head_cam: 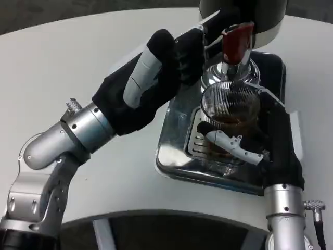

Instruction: Grasp the cup under the faucet to collect the drink, then remove the cup.

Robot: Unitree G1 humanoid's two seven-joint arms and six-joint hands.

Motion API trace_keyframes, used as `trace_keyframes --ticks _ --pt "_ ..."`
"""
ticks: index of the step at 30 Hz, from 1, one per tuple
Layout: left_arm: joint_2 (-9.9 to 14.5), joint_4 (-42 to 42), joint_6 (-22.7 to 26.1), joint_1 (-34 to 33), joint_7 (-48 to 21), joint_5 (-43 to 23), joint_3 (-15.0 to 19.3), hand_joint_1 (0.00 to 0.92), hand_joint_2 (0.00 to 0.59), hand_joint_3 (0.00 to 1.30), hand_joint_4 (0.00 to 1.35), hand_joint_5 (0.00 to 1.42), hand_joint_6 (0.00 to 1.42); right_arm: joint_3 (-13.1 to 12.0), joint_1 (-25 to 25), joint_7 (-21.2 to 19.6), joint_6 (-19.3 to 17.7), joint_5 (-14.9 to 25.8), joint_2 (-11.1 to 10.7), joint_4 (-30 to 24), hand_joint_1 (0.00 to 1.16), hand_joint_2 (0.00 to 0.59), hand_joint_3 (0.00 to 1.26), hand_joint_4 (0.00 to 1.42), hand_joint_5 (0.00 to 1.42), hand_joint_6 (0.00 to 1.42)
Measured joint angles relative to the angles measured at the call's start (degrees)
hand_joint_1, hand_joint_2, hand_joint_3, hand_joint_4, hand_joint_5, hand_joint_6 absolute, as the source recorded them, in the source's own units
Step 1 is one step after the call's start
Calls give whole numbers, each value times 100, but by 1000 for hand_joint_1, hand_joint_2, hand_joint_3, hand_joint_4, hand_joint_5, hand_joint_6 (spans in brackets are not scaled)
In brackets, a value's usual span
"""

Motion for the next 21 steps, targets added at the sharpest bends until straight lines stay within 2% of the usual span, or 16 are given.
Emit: trace_keyframes --ticks 12,21 --pt "89 -546 111 65 53 148 74 0 62 128 0 38 27 0 -2 -5 -3 2 0 -5 999 151 721 757 834 715" --pt "319 -1107 233 347 191 147 324 0 62 130 0 38 27 4 118 27 17 13 5 -203 992 149 721 757 834 715"
